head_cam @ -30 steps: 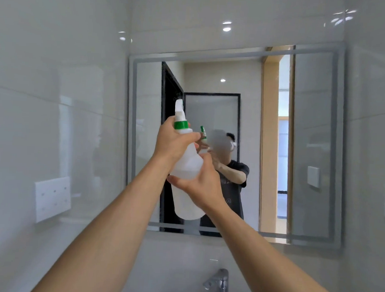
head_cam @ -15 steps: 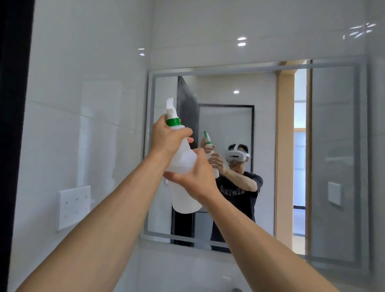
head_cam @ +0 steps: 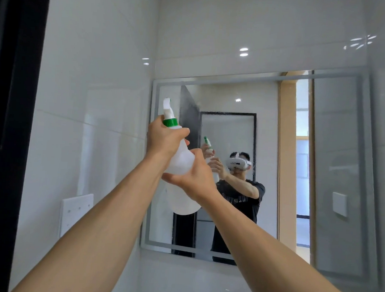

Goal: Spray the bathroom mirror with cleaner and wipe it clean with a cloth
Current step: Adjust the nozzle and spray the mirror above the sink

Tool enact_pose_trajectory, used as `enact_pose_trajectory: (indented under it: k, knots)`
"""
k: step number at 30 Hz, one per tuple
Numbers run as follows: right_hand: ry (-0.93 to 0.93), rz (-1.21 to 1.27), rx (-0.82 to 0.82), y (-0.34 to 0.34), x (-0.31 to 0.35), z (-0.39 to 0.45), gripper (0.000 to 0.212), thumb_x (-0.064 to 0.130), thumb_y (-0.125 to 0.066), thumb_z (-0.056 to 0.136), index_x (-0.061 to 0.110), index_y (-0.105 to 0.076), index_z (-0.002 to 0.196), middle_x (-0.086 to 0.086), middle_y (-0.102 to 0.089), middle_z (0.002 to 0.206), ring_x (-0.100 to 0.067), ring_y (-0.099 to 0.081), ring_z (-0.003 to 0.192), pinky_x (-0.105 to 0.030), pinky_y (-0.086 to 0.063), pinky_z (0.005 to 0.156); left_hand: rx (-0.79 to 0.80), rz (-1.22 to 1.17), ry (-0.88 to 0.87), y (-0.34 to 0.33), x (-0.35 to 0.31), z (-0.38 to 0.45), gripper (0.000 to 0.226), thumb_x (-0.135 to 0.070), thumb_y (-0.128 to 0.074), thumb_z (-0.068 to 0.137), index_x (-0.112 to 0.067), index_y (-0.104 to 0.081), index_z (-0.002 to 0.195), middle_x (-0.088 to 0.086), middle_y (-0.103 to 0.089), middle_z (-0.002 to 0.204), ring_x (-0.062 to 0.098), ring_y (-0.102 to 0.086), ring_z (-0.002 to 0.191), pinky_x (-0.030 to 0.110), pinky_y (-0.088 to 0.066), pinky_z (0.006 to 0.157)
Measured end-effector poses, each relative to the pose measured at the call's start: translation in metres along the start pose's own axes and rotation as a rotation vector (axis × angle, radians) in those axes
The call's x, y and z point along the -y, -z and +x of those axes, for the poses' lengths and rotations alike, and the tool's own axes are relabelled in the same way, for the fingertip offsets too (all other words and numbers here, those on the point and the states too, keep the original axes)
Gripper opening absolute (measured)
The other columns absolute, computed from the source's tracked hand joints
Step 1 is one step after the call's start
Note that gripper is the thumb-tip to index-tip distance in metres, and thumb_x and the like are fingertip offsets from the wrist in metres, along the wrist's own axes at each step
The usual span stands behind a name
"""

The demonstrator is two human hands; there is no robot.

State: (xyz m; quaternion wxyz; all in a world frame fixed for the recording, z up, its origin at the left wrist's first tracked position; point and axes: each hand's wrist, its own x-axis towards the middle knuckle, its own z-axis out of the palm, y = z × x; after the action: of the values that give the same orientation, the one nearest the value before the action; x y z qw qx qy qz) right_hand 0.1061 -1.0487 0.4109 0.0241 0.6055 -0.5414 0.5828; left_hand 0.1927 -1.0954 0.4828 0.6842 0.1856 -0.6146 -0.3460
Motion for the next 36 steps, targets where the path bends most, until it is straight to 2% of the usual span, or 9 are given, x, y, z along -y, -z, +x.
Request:
enact_pose_trajectory:
  k: [7, 11, 14, 19, 21, 26, 29, 32, 36]
  knots:
    - [0.007, -0.034, -0.102, 0.02, -0.011, -0.004, 0.073, 0.039, -0.089, 0.062, 0.025, -0.04, 0.115, 0.007, -0.061, 0.105, -0.014, -0.063, 0.096, -0.033, -0.056, 0.074, 0.159, -0.125, 0.031, -0.022, -0.003, -0.007, 0.038, 0.0, -0.074, 0.076, -0.005, -0.058, 0.111, 0.002, -0.062, 0.094, 0.027, -0.073, 0.064, 0.041, -0.061, 0.067]
    - [0.004, -0.061, -0.166, 0.038, -0.02, -0.009, 0.08, 0.044, -0.089, 0.058, 0.029, -0.039, 0.119, 0.011, -0.062, 0.104, -0.011, -0.063, 0.096, -0.041, -0.058, 0.079, 0.228, -0.161, 0.022, -0.043, -0.006, -0.013, 0.035, 0.0, -0.075, 0.074, -0.009, -0.058, 0.104, 0.003, -0.063, 0.089, 0.028, -0.069, 0.062, 0.05, -0.06, 0.072]
    - [-0.003, -0.064, -0.163, 0.054, -0.023, -0.016, 0.077, 0.04, -0.09, 0.061, 0.032, -0.036, 0.115, 0.011, -0.06, 0.105, -0.007, -0.063, 0.095, -0.035, -0.058, 0.078, 0.225, -0.135, 0.005, -0.057, -0.006, -0.02, 0.03, -0.007, -0.075, 0.07, -0.018, -0.058, 0.091, 0.004, -0.064, 0.085, 0.034, -0.07, 0.068, 0.054, -0.061, 0.075]
    - [-0.01, -0.065, -0.183, 0.074, -0.024, -0.03, 0.073, 0.035, -0.09, 0.064, 0.029, -0.037, 0.114, 0.015, -0.057, 0.099, 0.0, -0.059, 0.088, -0.017, -0.047, 0.063, 0.27, -0.151, -0.015, -0.075, -0.007, -0.031, 0.028, -0.003, -0.073, 0.072, -0.015, -0.055, 0.09, 0.006, -0.06, 0.077, 0.025, -0.067, 0.059, 0.041, -0.06, 0.063]
    - [-0.013, -0.082, -0.21, 0.08, -0.026, -0.035, 0.073, 0.038, -0.089, 0.064, 0.03, -0.036, 0.114, 0.016, -0.056, 0.098, -0.002, -0.059, 0.088, -0.018, -0.046, 0.064, 0.302, -0.177, -0.016, -0.081, -0.009, -0.035, 0.03, 0.001, -0.073, 0.073, -0.012, -0.055, 0.094, 0.007, -0.06, 0.079, 0.024, -0.066, 0.057, 0.036, -0.058, 0.059]
    - [-0.014, -0.093, -0.261, 0.095, -0.033, -0.043, 0.08, 0.041, -0.088, 0.06, 0.036, -0.034, 0.119, 0.019, -0.055, 0.102, -0.002, -0.059, 0.093, -0.02, -0.05, 0.07, 0.386, -0.212, -0.011, -0.1, -0.015, -0.046, 0.038, 0.002, -0.073, 0.078, -0.007, -0.056, 0.111, 0.007, -0.062, 0.102, 0.026, -0.068, 0.063, 0.036, -0.061, 0.061]
    - [-0.037, -0.106, -0.292, 0.108, -0.04, -0.045, 0.082, 0.046, -0.087, 0.054, 0.039, -0.035, 0.117, 0.014, -0.057, 0.108, -0.008, -0.062, 0.098, -0.031, -0.059, 0.077, 0.376, -0.238, -0.013, -0.114, -0.017, -0.053, 0.038, 0.004, -0.072, 0.077, -0.004, -0.057, 0.111, 0.007, -0.062, 0.095, 0.021, -0.065, 0.06, 0.04, -0.061, 0.062]
    - [-0.061, -0.114, -0.3, 0.122, -0.044, -0.048, 0.084, 0.044, -0.089, 0.056, 0.035, -0.036, 0.12, 0.009, -0.059, 0.109, -0.011, -0.064, 0.097, -0.035, -0.061, 0.079, 0.375, -0.238, -0.039, -0.127, -0.019, -0.06, 0.036, 0.004, -0.071, 0.076, -0.001, -0.058, 0.11, 0.007, -0.062, 0.086, 0.013, -0.064, 0.053, 0.03, -0.056, 0.057]
    - [-0.048, -0.135, -0.325, 0.138, -0.045, -0.056, 0.088, 0.043, -0.089, 0.059, 0.032, -0.036, 0.128, 0.014, -0.057, 0.109, -0.008, -0.061, 0.099, -0.03, -0.059, 0.081, 0.398, -0.267, -0.05, -0.144, -0.021, -0.068, 0.038, 0.003, -0.072, 0.072, 0.001, -0.057, 0.107, 0.007, -0.06, 0.075, 0.021, -0.066, 0.053, 0.045, -0.059, 0.065]
